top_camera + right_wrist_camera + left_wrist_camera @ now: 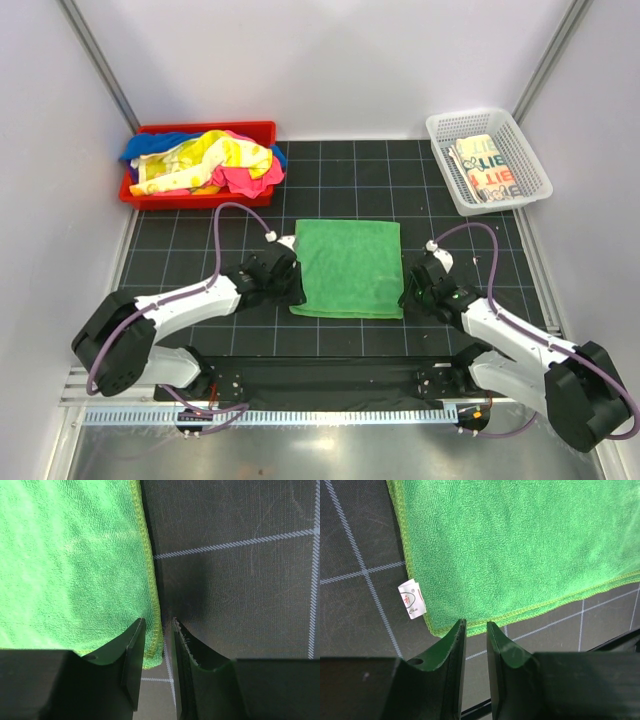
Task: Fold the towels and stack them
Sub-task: Fold the towel
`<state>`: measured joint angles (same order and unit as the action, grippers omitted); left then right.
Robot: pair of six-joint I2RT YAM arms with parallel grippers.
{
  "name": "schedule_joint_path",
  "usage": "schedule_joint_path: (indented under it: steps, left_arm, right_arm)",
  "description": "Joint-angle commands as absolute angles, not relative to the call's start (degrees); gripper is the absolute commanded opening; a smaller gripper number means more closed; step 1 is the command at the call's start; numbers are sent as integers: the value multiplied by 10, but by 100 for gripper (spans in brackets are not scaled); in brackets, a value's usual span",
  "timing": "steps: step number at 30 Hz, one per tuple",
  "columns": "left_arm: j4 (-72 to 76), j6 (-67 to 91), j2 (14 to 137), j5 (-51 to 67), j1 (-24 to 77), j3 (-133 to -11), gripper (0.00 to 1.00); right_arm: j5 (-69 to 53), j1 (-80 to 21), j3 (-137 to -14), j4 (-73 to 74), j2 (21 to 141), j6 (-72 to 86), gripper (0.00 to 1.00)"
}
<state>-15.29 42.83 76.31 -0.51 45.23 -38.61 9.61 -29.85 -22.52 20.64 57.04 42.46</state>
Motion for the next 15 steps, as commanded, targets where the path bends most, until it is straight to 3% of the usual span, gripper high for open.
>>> schedule_joint_path:
  steps: [1,15]
  left_arm:
    - [-138,431,758,-20,454,-391,26]
    - [-105,436,835,-39,459,-388,26]
  right_arm:
    - [89,-301,-225,200,565,435,34]
    - [46,-302,-211,200,559,453,41]
